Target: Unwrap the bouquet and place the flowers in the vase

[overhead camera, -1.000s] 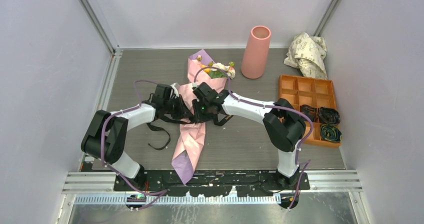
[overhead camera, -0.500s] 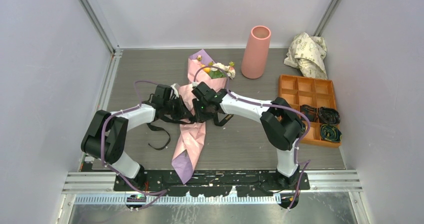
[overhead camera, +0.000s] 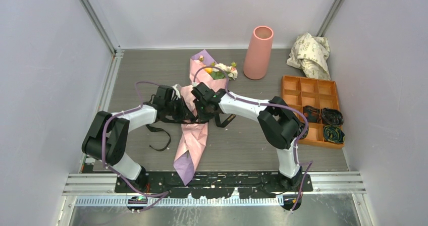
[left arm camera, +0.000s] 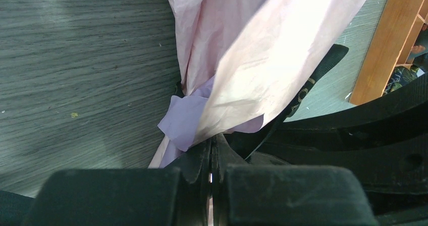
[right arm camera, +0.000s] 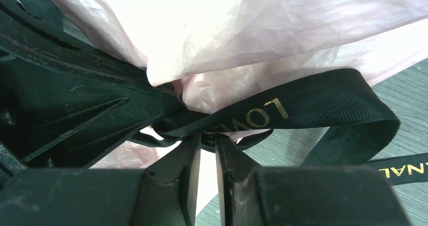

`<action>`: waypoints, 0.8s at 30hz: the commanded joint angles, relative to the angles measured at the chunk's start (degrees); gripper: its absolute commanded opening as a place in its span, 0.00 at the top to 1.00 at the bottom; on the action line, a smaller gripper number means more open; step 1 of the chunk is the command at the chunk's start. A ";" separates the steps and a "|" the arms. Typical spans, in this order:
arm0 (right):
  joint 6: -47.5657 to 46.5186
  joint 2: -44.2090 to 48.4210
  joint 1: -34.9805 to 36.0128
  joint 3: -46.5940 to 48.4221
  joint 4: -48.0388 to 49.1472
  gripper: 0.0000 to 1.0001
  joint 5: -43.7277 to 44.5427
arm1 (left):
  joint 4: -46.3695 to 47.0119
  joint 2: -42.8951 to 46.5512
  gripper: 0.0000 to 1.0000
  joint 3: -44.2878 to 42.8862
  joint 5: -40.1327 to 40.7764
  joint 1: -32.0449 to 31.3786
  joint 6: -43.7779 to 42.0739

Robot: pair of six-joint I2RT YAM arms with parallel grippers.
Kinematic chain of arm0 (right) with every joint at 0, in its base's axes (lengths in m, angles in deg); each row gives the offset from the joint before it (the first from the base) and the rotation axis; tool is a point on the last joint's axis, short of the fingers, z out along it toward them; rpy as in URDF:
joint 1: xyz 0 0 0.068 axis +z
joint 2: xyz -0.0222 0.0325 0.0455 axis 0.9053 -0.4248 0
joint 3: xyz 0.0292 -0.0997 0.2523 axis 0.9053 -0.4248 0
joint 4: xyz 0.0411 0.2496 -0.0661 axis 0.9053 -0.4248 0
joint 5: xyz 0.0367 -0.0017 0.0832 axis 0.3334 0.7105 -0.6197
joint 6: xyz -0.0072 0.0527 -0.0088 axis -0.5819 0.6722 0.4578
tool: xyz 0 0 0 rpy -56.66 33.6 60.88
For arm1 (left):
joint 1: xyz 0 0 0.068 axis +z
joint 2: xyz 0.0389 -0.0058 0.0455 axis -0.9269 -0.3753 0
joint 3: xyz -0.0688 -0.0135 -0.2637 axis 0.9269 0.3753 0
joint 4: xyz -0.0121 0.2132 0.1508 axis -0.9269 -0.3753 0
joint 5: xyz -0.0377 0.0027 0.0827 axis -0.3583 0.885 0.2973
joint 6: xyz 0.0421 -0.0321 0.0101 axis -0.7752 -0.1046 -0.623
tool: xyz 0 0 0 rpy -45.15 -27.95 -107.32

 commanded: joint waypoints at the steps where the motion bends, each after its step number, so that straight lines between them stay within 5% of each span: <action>1: -0.23 1.69 0.14 -0.34 0.75 0.78 0.85 | 1.62 1.40 1.00 -0.17 -0.82 0.27 -0.80; 9: -0.37 2.57 0.21 -1.25 1.02 0.55 -2.95 | 1.62 1.51 1.00 -1.15 -0.98 0.27 -0.88; 24: -2.38 0.68 1.86 1.77 -1.87 0.52 0.88 | 0.37 1.64 1.00 -2.42 -0.54 0.27 -1.68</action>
